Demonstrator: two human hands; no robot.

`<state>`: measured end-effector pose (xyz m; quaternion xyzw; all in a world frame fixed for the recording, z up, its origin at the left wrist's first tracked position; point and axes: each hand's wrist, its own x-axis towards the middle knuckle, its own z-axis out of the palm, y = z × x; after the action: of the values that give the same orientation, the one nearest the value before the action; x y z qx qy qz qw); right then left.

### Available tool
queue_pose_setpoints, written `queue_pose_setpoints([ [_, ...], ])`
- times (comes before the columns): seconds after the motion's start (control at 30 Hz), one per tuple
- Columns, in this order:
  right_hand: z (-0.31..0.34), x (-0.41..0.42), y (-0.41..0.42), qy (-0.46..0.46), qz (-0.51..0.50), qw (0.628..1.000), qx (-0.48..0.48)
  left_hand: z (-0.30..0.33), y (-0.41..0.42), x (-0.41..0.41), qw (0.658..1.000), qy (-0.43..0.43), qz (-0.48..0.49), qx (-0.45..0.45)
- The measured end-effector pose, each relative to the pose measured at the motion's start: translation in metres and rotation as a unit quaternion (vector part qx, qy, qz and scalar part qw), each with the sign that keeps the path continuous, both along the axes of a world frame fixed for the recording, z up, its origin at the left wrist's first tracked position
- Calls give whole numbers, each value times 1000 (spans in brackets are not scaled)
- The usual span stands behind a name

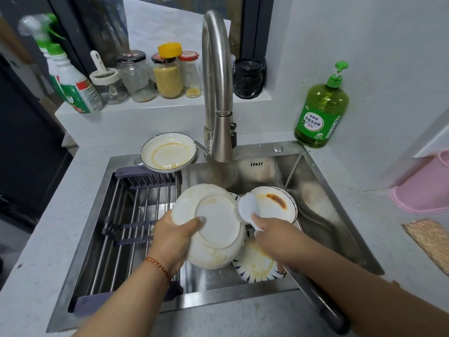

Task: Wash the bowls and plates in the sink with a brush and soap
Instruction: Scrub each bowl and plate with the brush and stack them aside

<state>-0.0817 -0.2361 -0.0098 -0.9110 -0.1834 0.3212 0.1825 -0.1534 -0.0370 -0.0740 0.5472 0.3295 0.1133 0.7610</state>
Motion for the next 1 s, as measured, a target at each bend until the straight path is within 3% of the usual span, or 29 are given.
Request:
queue_pose_setpoints([
  [0.2,1,-22,23,-98,124,986,-54,1,-15,4,1000,7,-6,15],
  [0.7,17,-37,9,0,130,991,-36,7,1,-1,999,-9,1,39],
  [0.87,16,-10,14,-42,57,997,-11,7,-8,-1,998,-9,-33,57],
  [1.0,23,-25,11,-11,99,995,-11,9,-3,4,998,-6,5,62],
])
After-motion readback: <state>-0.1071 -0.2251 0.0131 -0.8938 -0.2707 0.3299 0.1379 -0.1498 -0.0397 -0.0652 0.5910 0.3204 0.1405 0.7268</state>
